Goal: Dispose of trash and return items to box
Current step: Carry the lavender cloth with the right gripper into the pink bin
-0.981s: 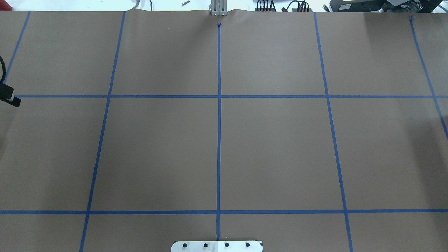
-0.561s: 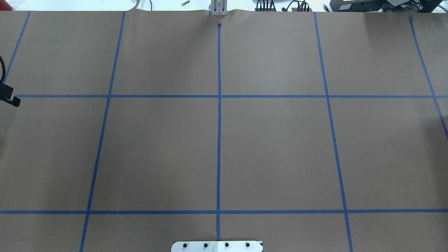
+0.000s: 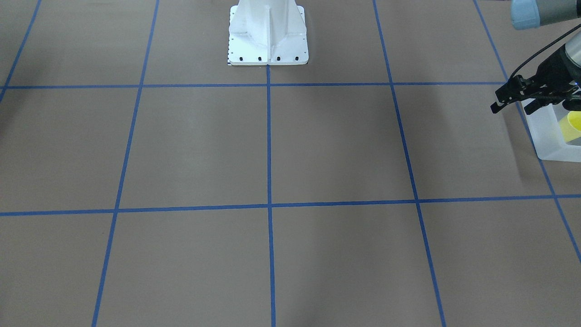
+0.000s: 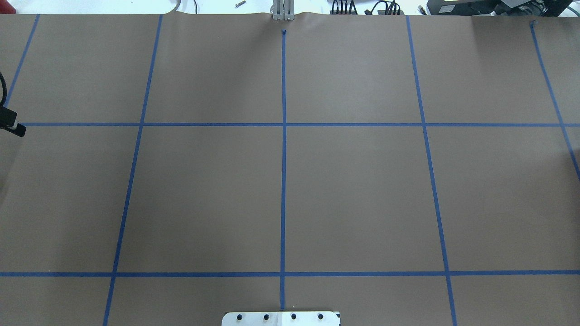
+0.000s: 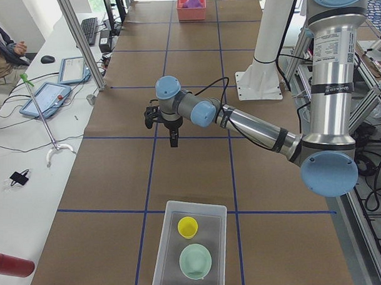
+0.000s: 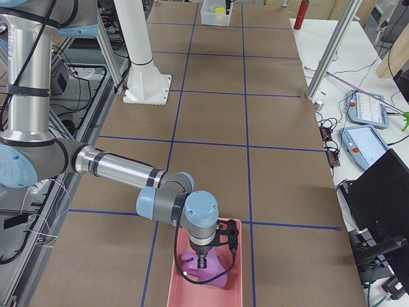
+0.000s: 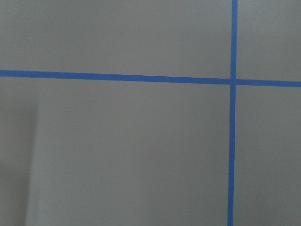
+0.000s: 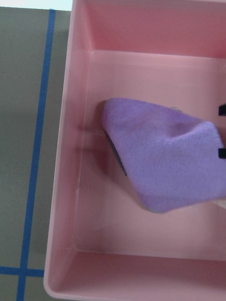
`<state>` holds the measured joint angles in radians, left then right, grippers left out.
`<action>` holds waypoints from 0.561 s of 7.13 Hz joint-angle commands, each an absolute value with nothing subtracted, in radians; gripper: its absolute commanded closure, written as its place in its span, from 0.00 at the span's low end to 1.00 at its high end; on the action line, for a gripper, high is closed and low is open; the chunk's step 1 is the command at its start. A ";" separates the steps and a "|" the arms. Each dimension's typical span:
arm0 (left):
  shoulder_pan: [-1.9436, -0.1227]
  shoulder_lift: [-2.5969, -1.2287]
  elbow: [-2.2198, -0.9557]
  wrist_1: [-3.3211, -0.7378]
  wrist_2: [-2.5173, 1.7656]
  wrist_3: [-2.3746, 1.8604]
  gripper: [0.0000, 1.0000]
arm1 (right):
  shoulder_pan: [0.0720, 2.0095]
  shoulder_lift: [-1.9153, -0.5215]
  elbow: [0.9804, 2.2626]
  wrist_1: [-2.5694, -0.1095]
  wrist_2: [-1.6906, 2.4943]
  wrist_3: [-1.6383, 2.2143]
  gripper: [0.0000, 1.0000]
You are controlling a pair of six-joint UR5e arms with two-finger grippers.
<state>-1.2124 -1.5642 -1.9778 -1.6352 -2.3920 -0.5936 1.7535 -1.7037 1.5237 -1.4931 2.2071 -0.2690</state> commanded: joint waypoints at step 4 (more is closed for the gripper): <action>-1.244 -1.517 -1.977 -1.637 -2.310 -0.390 0.02 | 1.644 -1.667 1.737 -1.503 2.333 0.039 0.00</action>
<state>-1.2258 -1.5376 -1.9778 -1.6367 -2.3211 -0.4758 1.7094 -1.6724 1.6643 -1.5036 2.3048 -0.0943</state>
